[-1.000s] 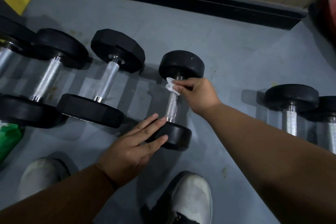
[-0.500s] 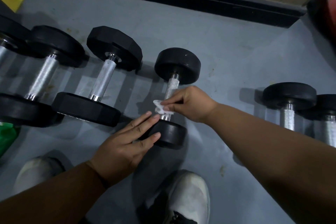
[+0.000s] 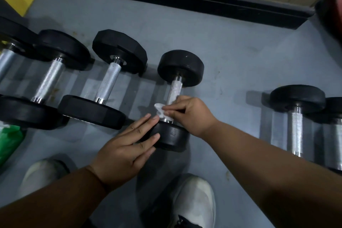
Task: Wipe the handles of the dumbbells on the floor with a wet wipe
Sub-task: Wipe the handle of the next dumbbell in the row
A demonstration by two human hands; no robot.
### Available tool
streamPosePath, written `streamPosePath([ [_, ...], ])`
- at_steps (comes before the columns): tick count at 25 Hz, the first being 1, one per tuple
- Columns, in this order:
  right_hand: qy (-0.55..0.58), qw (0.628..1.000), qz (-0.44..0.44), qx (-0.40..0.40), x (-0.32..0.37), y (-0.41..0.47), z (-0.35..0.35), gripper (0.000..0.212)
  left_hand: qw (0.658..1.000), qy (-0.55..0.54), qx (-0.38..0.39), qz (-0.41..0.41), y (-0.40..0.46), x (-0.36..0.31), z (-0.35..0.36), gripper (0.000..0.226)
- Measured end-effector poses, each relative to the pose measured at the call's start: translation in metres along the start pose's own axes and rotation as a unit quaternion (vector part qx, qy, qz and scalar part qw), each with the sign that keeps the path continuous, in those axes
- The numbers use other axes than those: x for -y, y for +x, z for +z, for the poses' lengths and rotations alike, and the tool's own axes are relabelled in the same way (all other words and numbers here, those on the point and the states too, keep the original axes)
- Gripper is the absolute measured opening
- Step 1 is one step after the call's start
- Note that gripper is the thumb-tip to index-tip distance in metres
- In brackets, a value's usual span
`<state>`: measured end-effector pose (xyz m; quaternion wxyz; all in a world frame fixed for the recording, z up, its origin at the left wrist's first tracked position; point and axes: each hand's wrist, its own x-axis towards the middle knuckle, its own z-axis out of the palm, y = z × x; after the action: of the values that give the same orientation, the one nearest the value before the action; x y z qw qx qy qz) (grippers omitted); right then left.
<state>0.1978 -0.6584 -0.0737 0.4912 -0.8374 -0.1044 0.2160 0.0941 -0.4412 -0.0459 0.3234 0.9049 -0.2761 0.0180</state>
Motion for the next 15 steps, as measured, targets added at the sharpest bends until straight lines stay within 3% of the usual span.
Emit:
streamPosePath([
  [3, 0.004, 0.998, 0.002, 0.056, -0.001, 0.002, -0.011, 0.016, 1.000, -0.008, 0.004, -0.005, 0.000, -0.001, -0.002, 0.037],
  [9, 0.041, 0.993, 0.037, -0.102, -0.005, 0.031, -0.026, 0.017, 1.000, 0.008, -0.012, -0.020, -0.003, -0.001, -0.002, 0.030],
  [13, 0.066, 0.989, 0.031, -0.128, -0.002, 0.027, -0.011, 0.018, 0.998, 0.053, -0.012, -0.036, 0.000, -0.018, -0.004, 0.036],
  [15, 0.060, 0.993, 0.005, -0.104, -0.004, 0.020, -0.002, 0.018, 0.998, 0.063, 0.006, -0.021, 0.007, -0.033, 0.004, 0.039],
])
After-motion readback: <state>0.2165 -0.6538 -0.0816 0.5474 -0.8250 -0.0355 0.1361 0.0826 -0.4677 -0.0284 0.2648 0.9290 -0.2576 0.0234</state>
